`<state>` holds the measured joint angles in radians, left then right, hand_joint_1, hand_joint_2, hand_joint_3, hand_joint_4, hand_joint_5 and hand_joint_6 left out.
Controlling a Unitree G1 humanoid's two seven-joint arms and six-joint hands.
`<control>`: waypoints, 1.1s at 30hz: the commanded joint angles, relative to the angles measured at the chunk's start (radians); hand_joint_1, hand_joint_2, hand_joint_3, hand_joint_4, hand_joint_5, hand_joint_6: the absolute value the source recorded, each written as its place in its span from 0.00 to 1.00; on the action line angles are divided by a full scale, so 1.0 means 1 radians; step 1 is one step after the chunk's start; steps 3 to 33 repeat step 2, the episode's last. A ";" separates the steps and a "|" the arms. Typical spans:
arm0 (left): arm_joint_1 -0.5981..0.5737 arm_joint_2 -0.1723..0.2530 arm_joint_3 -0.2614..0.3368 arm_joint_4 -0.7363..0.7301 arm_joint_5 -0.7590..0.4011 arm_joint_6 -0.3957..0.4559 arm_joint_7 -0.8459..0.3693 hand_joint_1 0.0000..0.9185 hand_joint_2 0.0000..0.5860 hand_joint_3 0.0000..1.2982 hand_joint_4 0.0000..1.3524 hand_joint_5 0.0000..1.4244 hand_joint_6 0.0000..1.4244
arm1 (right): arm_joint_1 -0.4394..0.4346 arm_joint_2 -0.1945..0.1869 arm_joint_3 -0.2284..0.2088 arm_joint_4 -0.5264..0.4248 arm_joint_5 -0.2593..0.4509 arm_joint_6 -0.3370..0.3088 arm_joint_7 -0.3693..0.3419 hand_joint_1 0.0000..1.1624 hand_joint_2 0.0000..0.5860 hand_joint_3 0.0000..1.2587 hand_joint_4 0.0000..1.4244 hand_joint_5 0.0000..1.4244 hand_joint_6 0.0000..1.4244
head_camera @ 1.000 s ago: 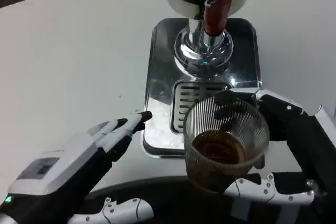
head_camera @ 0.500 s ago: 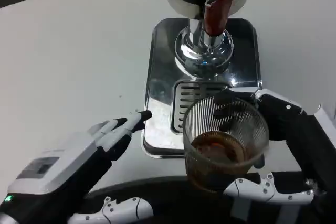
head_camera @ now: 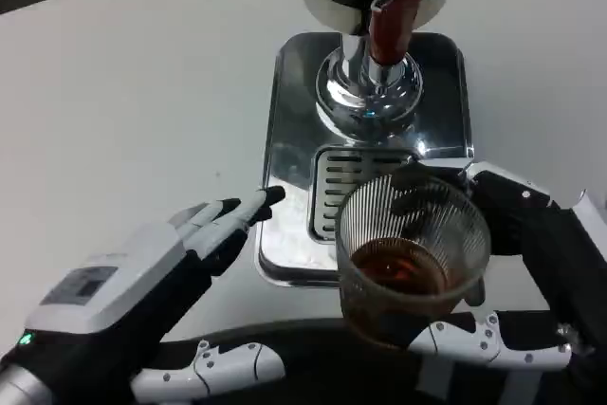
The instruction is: Grasp the cup under the faucet to collect the drink, then remove the cup.
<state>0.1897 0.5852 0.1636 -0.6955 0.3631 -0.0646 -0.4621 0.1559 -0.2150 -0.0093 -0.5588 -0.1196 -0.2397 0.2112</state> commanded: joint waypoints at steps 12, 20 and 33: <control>0.024 0.014 0.011 0.011 0.000 0.000 -0.012 0.00 0.16 0.01 0.00 0.00 0.00 | 0.015 0.002 -0.004 -0.033 0.026 -0.020 -0.003 0.80 0.25 0.73 0.74 0.87 0.87; 0.024 0.014 0.011 0.011 0.000 0.000 -0.012 0.00 0.16 0.01 0.00 0.00 0.00 | 0.015 0.002 -0.004 -0.033 0.026 -0.020 -0.003 0.80 0.25 0.73 0.74 0.87 0.87; 0.024 0.014 0.011 0.011 0.000 0.000 -0.012 0.00 0.16 0.01 0.00 0.00 0.00 | 0.015 0.002 -0.004 -0.033 0.026 -0.020 -0.003 0.80 0.25 0.73 0.74 0.87 0.87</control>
